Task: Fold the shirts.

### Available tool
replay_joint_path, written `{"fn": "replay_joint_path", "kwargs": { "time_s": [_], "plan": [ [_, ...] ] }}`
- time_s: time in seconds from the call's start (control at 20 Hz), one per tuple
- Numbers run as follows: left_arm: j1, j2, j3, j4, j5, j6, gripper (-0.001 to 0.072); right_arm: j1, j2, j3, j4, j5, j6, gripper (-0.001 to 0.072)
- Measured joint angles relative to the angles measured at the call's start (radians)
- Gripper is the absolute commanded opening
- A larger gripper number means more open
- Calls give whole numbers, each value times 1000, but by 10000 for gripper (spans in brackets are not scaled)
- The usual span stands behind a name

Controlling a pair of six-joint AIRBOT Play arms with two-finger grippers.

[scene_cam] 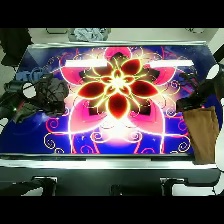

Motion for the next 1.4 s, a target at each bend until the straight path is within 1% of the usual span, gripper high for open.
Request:
{"fn": "replay_joint_path", "kwargs": {
  "time_s": [0.9,1.15,1.3,1.35,1.4],
  "plan": [
    [0,0,0,0,0,0,587,0,0,0,0,-3,2,560],
    [0,0,0,-11,9,-15,594,0,0,0,1,-126,39,560],
    [0,-4,0,-49,53,-36,593,0,0,-1,2,-177,49,560],
    [-1,-5,0,-59,71,-40,600,0,0,-1,3,-200,50,562],
    [-1,-6,0,-64,96,-41,688,0,0,-1,3,-230,52,564]
  ]
}}
